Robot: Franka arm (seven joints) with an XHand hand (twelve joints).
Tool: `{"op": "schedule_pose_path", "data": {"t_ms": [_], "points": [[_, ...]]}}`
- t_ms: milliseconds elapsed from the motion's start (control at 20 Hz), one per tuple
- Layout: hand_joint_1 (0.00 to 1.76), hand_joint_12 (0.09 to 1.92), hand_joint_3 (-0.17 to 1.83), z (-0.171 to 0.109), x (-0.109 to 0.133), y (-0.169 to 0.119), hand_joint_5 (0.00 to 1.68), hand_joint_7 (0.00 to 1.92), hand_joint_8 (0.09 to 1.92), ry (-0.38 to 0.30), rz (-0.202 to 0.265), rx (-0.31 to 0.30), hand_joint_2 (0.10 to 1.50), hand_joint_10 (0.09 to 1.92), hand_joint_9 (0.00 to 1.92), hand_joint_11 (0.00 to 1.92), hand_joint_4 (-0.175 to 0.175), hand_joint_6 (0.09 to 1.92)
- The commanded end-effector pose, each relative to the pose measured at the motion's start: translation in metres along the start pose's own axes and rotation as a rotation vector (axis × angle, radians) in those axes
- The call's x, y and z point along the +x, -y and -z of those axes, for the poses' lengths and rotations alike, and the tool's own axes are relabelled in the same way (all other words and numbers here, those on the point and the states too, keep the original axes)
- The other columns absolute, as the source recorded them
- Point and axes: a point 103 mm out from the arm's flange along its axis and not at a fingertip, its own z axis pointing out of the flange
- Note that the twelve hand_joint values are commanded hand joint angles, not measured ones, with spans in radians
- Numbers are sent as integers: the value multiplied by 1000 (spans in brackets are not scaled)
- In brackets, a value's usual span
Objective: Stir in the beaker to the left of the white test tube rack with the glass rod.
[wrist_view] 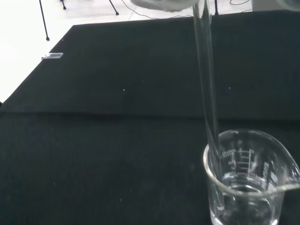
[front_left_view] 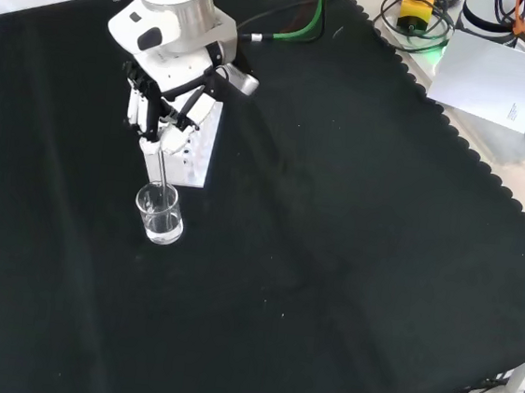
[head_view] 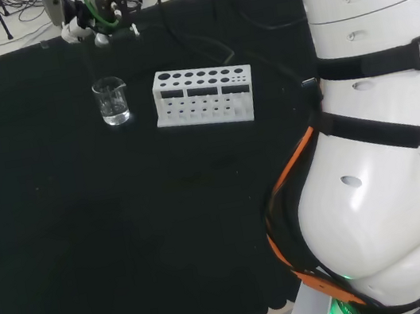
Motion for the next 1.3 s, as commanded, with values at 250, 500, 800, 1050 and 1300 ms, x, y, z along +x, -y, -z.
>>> {"op": "schedule_pose_path", "data": {"t_ms": [250,500,800,1050,1300], "points": [[1318,232,-175,3,-16,-9,1409,1257,887,7,-20,-2,1070,391,1809,1810,-175,87],[1318,231,-175,10,-40,7,1409,1257,887,12,-55,-8,1070,389,1810,1810,-175,87],[1318,230,-175,10,-43,17,1408,1256,887,17,-52,-4,1071,388,1811,1811,-175,87],[1318,229,-175,7,-24,32,1408,1256,889,28,-27,-16,1071,386,1812,1813,-175,87],[1318,227,-175,1,-3,18,1408,1256,889,21,5,4,1071,385,1812,1813,-175,87]]}}
